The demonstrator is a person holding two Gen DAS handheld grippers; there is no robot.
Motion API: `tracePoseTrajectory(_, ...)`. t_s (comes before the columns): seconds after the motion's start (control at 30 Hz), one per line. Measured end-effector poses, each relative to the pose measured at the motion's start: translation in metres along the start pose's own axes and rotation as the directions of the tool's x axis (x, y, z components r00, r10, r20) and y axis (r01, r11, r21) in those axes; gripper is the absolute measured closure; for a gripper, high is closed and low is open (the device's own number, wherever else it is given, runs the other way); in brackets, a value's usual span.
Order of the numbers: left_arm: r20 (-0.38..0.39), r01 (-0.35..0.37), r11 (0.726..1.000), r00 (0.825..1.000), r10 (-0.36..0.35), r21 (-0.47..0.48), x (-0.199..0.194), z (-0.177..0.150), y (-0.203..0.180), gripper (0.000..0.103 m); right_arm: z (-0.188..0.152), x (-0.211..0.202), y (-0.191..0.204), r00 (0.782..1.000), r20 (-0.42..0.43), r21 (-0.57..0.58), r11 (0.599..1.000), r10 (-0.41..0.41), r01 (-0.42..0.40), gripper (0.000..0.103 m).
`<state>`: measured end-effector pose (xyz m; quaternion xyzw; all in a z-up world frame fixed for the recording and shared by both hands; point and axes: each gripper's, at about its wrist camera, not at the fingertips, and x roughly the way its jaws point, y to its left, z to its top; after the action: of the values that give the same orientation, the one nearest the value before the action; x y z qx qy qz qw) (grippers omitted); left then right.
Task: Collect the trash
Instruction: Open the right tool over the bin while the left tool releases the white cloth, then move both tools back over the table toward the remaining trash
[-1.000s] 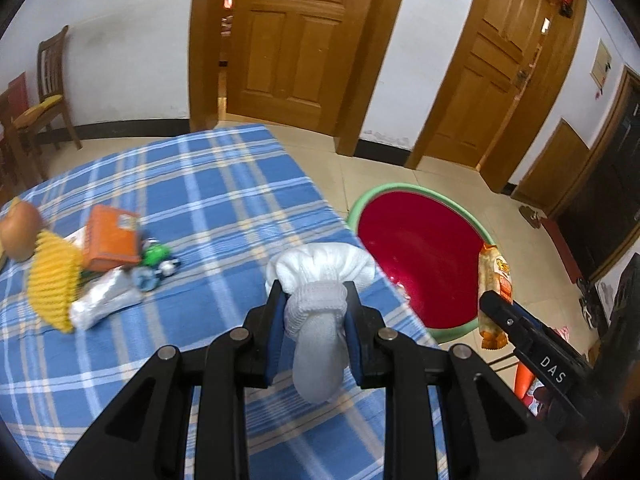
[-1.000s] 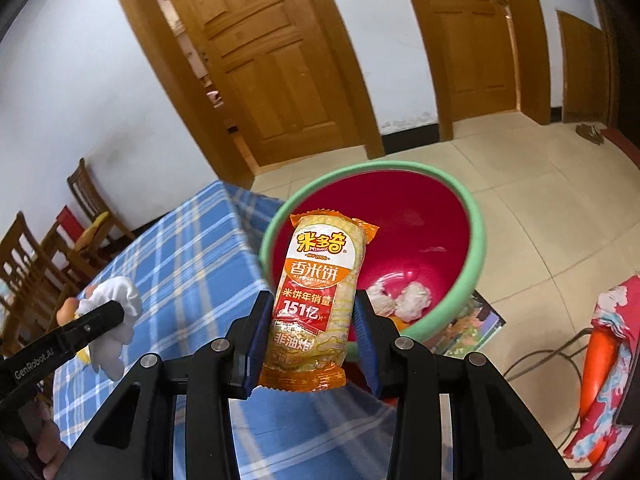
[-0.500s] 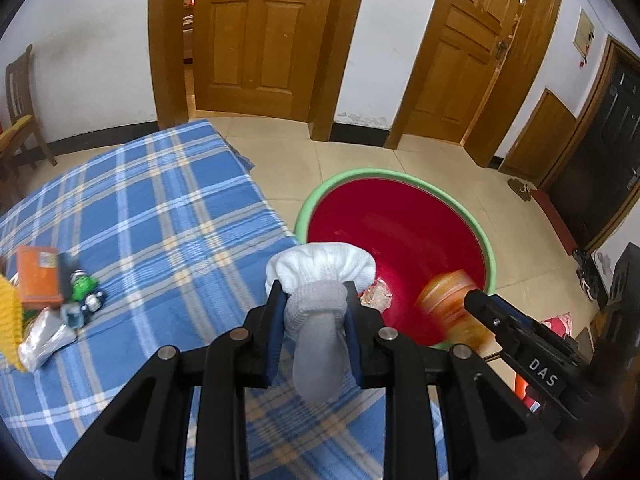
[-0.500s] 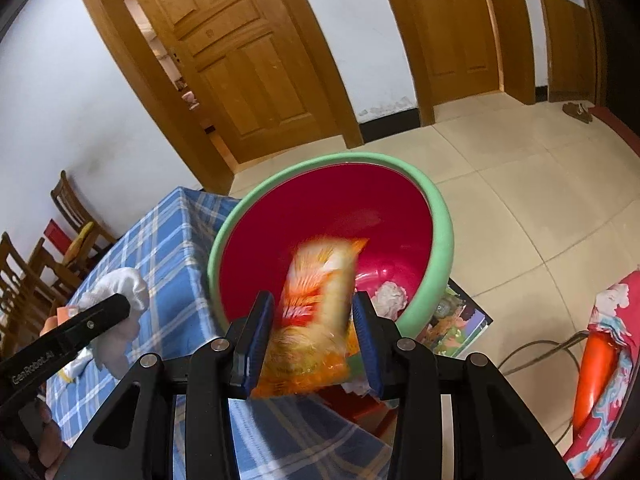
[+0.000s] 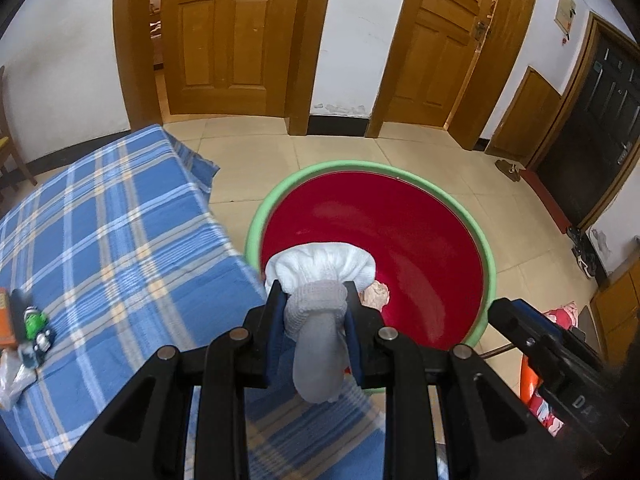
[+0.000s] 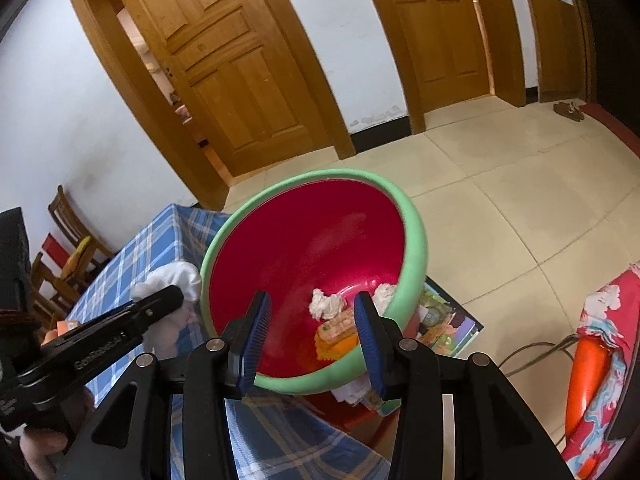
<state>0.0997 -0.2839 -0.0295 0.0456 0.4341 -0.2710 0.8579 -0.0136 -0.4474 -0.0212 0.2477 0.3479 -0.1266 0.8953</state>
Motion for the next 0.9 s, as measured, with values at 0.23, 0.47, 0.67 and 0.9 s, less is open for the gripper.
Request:
tracePoseTrajectory(0.23, -0.005, 0.010, 1.000, 1.000, -0.010, -0.001, 0.011, 0.003, -0.004, 0.059, 0.003, -0.003, -0.006, 1.000, 0.011, 0.019, 1.000, -0.012, 0.012, 0.057)
tracePoseTrajectory(0.47, 0.018, -0.002, 1.000, 1.000, 0.002, -0.019, -0.001, 0.004, 0.001, 0.049, 0.004, -0.008, -0.004, 1.000, 0.021, 0.020, 1.000, -0.007, 0.007, 0.052)
tracePoseTrajectory(0.67, 0.062, -0.006, 0.999, 0.998, 0.009, -0.048, -0.025, 0.000, 0.010, 0.049, 0.003, -0.016, 0.005, 0.999, 0.036, 0.007, 1.000, 0.001, -0.001, 0.045)
tracePoseTrajectory(0.9, 0.097, -0.025, 0.997, 0.995, 0.033, -0.077, -0.055, -0.006, 0.027, 0.049, -0.003, -0.027, 0.022, 0.999, 0.038, -0.012, 0.999, 0.031, -0.030, 0.036)
